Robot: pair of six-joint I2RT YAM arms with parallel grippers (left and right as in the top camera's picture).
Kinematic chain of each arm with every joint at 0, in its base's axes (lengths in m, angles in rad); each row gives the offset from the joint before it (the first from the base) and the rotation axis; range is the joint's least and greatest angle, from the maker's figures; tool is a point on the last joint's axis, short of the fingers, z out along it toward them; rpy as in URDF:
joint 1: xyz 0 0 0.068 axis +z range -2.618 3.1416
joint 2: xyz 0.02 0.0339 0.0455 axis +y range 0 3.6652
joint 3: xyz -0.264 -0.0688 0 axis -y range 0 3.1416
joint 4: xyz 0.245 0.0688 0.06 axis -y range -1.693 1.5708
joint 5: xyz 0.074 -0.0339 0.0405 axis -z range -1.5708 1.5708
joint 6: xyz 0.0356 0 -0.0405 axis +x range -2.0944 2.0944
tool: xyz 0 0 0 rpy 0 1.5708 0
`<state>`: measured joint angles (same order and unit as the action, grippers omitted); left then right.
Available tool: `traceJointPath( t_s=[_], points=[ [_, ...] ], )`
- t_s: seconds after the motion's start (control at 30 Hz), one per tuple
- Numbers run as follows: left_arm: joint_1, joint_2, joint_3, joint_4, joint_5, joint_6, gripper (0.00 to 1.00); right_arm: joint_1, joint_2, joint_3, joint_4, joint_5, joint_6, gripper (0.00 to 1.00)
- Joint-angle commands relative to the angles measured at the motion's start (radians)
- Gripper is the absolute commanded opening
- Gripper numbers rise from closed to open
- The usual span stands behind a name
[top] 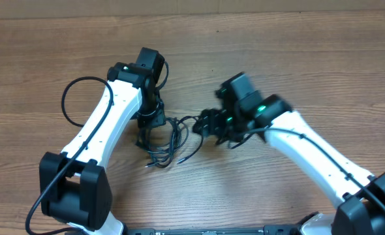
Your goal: Untangle cables
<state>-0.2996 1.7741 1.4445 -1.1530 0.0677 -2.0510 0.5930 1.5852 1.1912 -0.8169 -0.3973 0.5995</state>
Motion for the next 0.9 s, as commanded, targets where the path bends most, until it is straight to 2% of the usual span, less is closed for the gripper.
traceJointPath(
  t_s=[0.0,0.17,0.3,0.37,0.4,0.53,0.7,0.77,0.87],
  points=[
    [0.000,0.004,-0.004,0.015,0.039,-0.033,0.05,0.119,-0.002,0.000,0.048,0.170,0.154,0.74],
    [0.000,0.004,-0.004,0.018,0.068,-0.033,0.04,0.237,0.000,-0.001,0.110,0.410,0.344,0.71],
    [0.016,0.004,-0.003,0.020,0.183,-0.032,0.05,0.286,0.018,-0.001,0.156,0.495,0.373,0.68],
    [0.026,0.004,-0.003,0.014,0.232,-0.020,0.04,0.294,0.038,-0.001,0.172,0.505,0.373,0.66],
    [0.037,0.004,-0.003,0.006,0.267,-0.005,0.05,0.294,0.063,-0.001,0.178,0.505,0.373,0.61],
    [0.054,0.004,-0.003,-0.006,0.301,-0.001,0.04,0.295,0.113,-0.001,0.178,0.485,0.373,0.55],
    [0.080,0.004,-0.003,-0.007,0.394,0.061,0.05,0.295,0.175,-0.001,0.184,0.487,0.373,0.52],
    [0.086,0.004,-0.003,-0.014,0.423,0.074,0.04,0.294,0.191,-0.001,0.193,0.486,0.372,0.46],
    [0.089,0.004,-0.003,-0.029,0.444,0.076,0.04,0.294,0.204,-0.001,0.201,0.486,0.373,0.44]
  ],
)
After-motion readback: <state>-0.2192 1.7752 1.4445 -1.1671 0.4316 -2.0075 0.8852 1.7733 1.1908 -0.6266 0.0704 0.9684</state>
